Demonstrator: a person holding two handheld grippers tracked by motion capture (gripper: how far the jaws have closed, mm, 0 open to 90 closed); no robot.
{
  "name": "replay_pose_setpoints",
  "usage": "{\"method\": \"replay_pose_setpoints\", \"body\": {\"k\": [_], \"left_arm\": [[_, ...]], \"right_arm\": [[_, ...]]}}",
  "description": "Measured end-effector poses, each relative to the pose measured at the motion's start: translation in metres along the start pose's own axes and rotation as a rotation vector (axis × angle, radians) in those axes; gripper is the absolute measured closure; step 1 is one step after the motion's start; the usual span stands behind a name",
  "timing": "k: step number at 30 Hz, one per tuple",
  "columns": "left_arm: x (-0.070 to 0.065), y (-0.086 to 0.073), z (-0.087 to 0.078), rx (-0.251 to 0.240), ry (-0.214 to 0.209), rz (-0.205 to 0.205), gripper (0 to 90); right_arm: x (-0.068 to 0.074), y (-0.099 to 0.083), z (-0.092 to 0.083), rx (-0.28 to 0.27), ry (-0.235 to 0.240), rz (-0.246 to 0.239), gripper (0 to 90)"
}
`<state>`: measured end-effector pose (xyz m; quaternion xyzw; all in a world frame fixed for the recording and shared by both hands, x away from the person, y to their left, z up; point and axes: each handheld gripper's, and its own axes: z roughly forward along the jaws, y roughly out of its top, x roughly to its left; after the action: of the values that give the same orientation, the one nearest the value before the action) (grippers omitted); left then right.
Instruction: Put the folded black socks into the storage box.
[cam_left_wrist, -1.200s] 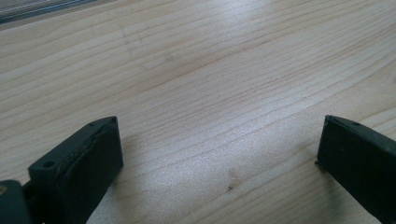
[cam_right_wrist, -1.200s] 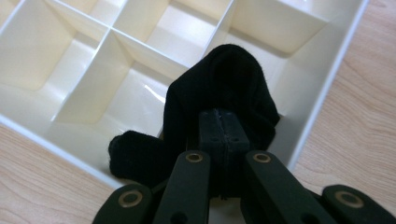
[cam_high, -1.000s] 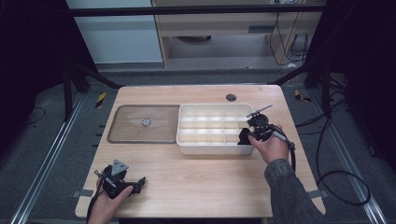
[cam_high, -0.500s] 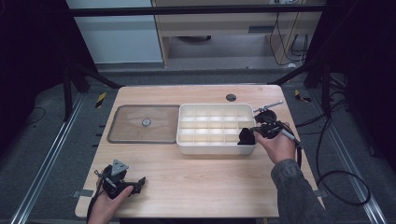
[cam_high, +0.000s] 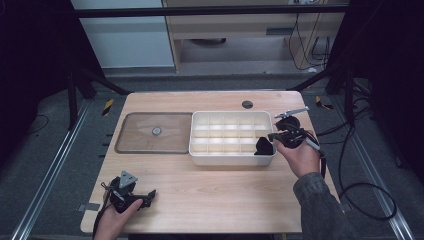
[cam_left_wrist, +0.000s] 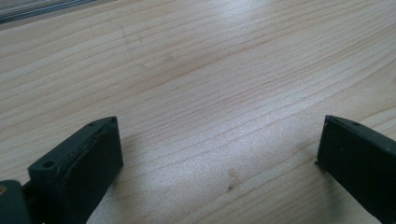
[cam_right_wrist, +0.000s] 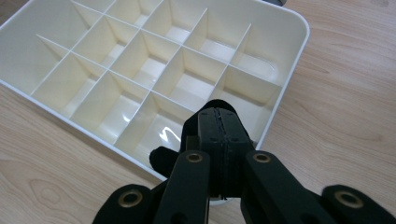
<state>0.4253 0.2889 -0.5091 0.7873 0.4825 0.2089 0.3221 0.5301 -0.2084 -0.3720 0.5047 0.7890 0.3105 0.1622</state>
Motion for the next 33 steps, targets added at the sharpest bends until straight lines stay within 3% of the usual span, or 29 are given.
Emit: {"method": "replay_pose_setpoints", "body": {"k": [8,18,33], "left_arm": [[0.0,0.0,0.0,0.0,0.0,0.0,0.0],[0.0,0.0,0.0,0.0,0.0,0.0,0.0],[0.0,0.0,0.0,0.0,0.0,0.0,0.0]], "right_arm": [[-0.001,0.0,-0.006,-0.033,0.013,0.01,89.9],[0.0,-0.001,-0.01,-0.053,0.021,0.018,81.7],[0.004,-0.002,-0.015,-0.085,0.006,0.061,23.5]]}}
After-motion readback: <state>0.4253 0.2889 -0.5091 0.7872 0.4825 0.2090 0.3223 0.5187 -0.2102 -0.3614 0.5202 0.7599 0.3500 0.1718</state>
